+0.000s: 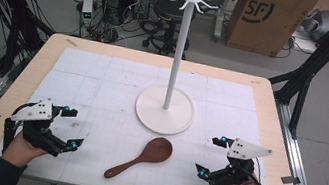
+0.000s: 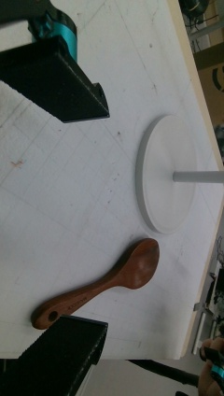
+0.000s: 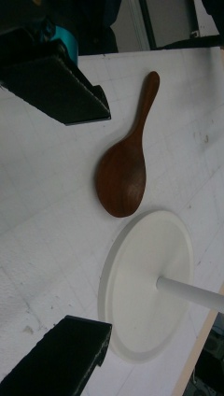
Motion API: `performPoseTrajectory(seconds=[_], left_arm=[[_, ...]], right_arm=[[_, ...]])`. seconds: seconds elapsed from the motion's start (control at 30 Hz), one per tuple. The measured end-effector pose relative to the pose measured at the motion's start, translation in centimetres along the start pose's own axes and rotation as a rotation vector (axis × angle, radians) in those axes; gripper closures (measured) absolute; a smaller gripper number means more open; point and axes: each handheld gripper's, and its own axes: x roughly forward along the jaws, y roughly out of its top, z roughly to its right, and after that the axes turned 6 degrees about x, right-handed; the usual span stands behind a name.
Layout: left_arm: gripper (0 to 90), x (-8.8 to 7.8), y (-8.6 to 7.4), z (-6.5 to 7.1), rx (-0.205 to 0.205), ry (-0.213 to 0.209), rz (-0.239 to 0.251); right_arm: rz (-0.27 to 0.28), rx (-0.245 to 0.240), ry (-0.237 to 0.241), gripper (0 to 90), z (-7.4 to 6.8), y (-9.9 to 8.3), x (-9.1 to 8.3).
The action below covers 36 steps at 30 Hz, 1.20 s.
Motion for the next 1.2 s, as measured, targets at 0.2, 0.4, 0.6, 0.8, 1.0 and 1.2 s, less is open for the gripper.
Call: performPoseTrajectory(seconds=[0.2,0.4,0.6,0.8,1.0,1.2], left_arm=[[1.7,0.12,-0.02,0.06,0.010,-0.001,-0.014],[1.7,0.21,-0.05,0.08,0.009,-0.005,-0.016],[1.7,0.20,-0.06,0.00,0.011,-0.008,-0.017],[1.7,0.25,-0.06,0.07,0.009,-0.005,-0.016],[1.7,0.27,-0.07,0.07,0.010,-0.006,-0.018],[1.7,0.22,-0.06,0.10,0.011,-0.003,-0.019]], right_arm=[[0.011,-0.002,0.007,0.2,-0.03,-0.06,-0.55],[0.011,-0.020,0.010,0.2,-0.01,-0.12,-0.63],[0.012,-0.018,0.015,0.2,0.05,-0.11,-0.79],[0.017,-0.020,0.018,0.2,0.04,-0.03,-0.84],[0.021,-0.028,0.010,0.1,0.06,0.10,-0.83],[0.016,-0.030,0.003,0.2,-0.02,0.30,-0.56]])
